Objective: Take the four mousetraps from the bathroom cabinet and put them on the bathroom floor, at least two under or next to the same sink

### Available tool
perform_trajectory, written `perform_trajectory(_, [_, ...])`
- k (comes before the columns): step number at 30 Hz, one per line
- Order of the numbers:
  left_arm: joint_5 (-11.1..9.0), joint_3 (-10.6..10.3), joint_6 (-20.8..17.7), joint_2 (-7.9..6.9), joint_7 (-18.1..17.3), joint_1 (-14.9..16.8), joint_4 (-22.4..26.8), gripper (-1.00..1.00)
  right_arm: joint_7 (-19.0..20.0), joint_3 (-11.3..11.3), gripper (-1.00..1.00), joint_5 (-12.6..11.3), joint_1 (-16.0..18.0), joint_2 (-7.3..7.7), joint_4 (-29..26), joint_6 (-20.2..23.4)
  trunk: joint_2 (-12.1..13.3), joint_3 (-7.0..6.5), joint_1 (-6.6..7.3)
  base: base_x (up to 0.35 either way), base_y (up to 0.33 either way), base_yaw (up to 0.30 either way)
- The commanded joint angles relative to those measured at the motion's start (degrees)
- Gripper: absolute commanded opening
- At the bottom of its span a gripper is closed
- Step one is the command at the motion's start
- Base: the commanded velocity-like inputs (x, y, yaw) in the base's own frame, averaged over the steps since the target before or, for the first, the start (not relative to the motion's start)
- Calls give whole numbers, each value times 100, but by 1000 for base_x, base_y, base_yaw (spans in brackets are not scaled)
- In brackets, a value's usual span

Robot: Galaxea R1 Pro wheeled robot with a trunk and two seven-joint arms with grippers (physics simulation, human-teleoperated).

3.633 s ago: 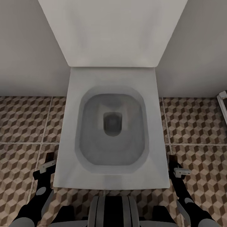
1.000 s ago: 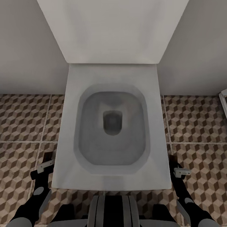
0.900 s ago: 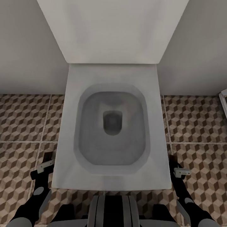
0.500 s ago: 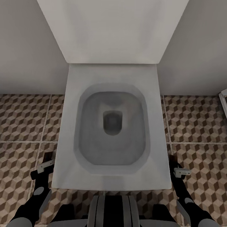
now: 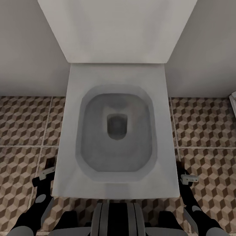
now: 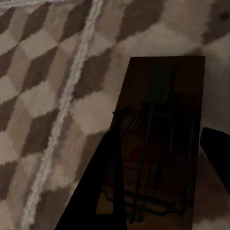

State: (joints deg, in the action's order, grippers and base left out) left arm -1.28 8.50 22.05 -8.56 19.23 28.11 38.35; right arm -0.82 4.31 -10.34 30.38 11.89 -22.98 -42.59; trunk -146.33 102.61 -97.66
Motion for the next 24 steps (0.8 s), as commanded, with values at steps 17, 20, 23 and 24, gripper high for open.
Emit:
perform_trajectory(17, [-13,-13,18,4,10,2,-5,-100,11,44,-100,-65,3,6,4,-21,-1,2,1,0,0,0])
perform_trajectory(20, [-13,-14,17,4,10,2,-4,-100,11,44,-100,-65,3,6,4,-21,-1,2,1,0,0,0])
perform_trajectory(23, [-13,-18,14,8,10,2,-3,-100,11,44,-100,-65,3,6,4,-21,-1,2,1,0,0,0])
perform_trajectory(24, [-13,-20,13,10,10,2,-5,-100,11,44,-100,-65,3,6,4,-21,-1,2,1,0,0,0])
